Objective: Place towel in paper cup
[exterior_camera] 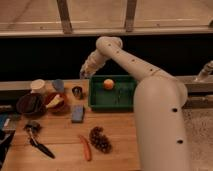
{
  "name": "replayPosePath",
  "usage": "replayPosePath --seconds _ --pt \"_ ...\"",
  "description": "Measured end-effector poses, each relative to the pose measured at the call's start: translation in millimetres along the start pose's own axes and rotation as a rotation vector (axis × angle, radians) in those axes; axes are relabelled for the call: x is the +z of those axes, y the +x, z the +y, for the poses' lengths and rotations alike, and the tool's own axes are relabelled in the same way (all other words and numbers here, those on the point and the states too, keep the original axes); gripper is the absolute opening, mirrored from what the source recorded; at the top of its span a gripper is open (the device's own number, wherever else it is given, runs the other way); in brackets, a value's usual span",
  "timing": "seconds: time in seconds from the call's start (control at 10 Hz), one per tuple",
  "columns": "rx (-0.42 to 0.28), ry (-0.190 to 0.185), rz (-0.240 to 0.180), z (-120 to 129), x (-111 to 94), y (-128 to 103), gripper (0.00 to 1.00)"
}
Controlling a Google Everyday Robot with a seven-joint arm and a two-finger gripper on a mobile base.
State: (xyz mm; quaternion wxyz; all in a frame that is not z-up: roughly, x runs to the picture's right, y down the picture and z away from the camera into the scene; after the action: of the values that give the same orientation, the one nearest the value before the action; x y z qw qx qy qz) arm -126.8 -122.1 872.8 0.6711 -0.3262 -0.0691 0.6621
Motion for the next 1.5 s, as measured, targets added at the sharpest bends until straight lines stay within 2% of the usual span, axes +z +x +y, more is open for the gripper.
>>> replayPosePath --seconds 0.2,0.3,0.8,1.0,1.2,1.5 --pt "-0.094 -0.062 0.02 52 19 -16 0.0" --pt "-0.112 -0.072 0.022 60 22 -19 0.0" --pt "-0.116 -0.07 0.022 60 23 -19 0.0" --pt "-0.113 -0.058 0.014 55 26 -17 0.0" --pt "-0.125 -0.095 0.016 67 52 -8 0.0" --pt "-0.191 -0.171 0.041 110 79 -4 0.0"
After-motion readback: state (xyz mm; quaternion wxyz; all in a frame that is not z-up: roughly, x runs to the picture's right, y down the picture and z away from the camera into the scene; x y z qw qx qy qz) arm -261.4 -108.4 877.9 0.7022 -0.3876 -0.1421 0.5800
